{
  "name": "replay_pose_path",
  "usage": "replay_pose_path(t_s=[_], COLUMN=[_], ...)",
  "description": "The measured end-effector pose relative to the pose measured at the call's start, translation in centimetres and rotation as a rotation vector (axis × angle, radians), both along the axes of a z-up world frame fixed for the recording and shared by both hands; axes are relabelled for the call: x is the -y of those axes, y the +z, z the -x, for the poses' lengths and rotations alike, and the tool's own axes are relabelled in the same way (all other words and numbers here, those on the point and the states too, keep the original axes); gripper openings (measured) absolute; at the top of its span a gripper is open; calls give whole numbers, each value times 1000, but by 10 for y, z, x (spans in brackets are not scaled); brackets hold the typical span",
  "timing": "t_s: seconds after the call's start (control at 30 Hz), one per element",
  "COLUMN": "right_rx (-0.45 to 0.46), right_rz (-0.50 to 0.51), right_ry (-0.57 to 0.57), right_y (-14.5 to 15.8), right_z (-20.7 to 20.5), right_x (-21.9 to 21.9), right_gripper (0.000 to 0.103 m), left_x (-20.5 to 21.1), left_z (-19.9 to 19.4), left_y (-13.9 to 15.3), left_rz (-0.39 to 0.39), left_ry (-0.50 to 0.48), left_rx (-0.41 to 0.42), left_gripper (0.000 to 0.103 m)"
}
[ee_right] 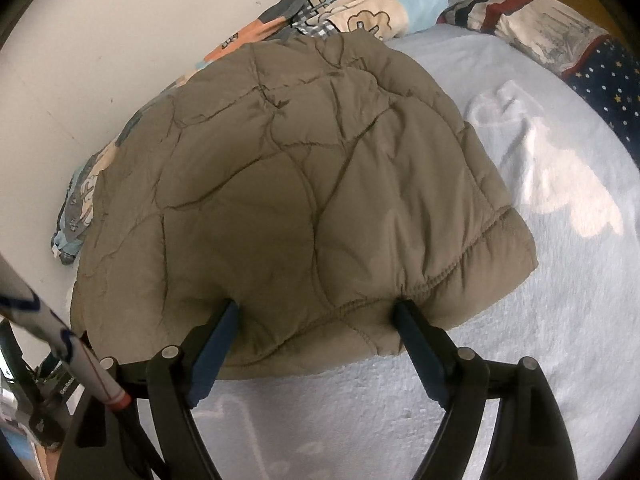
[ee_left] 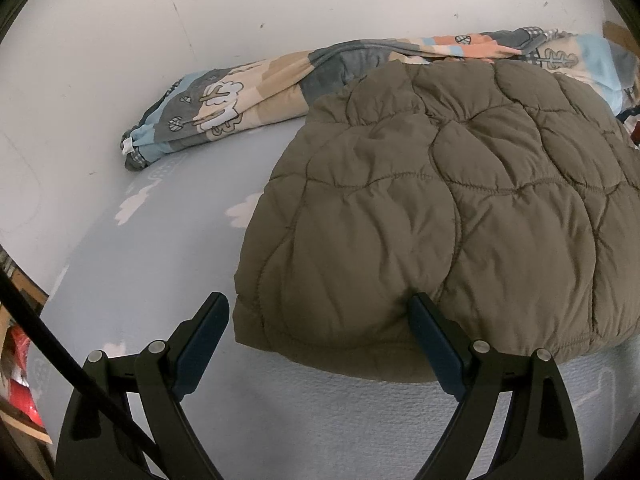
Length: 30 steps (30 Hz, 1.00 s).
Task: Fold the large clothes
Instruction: 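Press and smooth the folded jacket edge with both grippers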
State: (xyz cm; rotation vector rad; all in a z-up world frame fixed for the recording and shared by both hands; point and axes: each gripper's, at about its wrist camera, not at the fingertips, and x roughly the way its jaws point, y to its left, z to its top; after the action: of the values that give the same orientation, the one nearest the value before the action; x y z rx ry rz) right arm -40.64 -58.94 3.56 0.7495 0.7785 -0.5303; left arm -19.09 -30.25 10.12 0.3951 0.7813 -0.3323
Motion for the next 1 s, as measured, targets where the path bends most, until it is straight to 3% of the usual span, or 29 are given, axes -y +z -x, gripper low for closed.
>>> replay_pose_path(t_s=[0.27,0.53,1.0], right_rx=[29,-62,-30], right_rz=[111,199,204], right_ry=[35,107,109], right_y=[26,14,29], right_z=[-4,-25,-21], right_x=[-17,-36,-42], right_gripper=[86,86,87], left_x=[0,0,-4], left_z=[1,3,7], left_y=[0,1,16], left_rz=[-12,-26,6], left_ry=[-1,-9,-16], left_rx=[11,25,56], left_gripper=[91,91,91])
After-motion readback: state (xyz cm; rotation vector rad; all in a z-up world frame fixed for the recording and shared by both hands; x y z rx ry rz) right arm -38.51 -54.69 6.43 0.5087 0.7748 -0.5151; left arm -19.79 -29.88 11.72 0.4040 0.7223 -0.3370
